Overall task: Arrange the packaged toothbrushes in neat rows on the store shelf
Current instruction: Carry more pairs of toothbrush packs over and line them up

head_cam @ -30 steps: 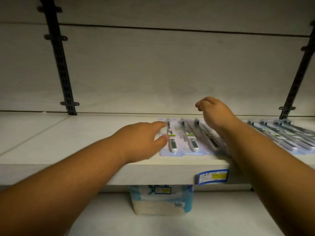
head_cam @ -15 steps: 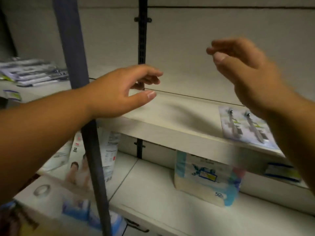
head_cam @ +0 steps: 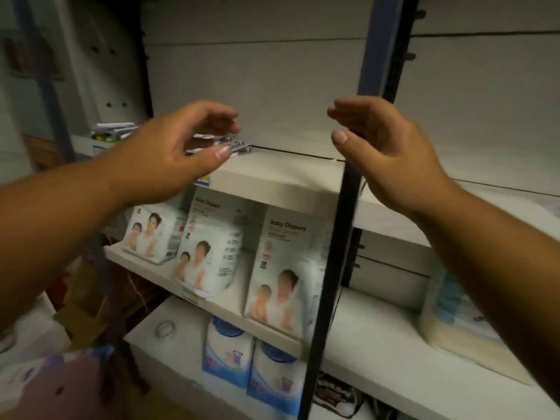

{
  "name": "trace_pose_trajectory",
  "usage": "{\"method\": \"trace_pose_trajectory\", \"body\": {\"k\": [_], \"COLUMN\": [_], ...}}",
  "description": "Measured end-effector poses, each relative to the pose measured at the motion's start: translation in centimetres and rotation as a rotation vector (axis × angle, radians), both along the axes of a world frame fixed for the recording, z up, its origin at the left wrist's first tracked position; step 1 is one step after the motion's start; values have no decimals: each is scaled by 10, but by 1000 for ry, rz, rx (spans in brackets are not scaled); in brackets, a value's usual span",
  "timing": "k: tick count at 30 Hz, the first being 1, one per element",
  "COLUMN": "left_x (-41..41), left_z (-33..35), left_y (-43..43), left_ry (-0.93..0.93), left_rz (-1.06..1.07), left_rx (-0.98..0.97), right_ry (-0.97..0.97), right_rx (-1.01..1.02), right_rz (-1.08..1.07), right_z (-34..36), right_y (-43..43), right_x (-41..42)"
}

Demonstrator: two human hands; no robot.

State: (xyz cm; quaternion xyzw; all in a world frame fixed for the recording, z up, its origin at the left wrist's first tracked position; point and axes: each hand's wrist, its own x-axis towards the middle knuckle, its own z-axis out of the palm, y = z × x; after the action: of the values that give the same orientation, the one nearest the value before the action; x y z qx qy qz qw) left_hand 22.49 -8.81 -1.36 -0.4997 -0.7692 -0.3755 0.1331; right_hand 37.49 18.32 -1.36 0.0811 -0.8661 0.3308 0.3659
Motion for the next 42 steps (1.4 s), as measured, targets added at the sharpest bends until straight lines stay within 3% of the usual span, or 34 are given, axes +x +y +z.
{"method": "trace_pose_trajectory", "body": {"k": [6,12,19,28,35,39,42], "left_x": [-58,-113,-175,-282,-386,-412,-410], "left_z": [-10,-24,-19,-7,-10,-7,-21], "left_y": [-69,-86,-54,-21,27,52,54], "left_ry": [-37,-71,30,90,-32,85,445], "left_rz": [38,60,79,70,-99,-120,-101], "left_rx": [-9,-43,-124,-141,1,111,218], "right_ry": [-2,-77,-46,-33,-219,-406,-542], "right_rx": [-64,-79,-80,-268,-519,-639,-639], "right_rz": [-6,-62,-94,-215,-359,-457,-548], "right_z": [-8,-24,-3,15,22,18,7], "right_y": [-55,-81,-96,-64,-52,-50,-46], "right_x": [-65,-131,-228,-338,-393,-415,-426]}}
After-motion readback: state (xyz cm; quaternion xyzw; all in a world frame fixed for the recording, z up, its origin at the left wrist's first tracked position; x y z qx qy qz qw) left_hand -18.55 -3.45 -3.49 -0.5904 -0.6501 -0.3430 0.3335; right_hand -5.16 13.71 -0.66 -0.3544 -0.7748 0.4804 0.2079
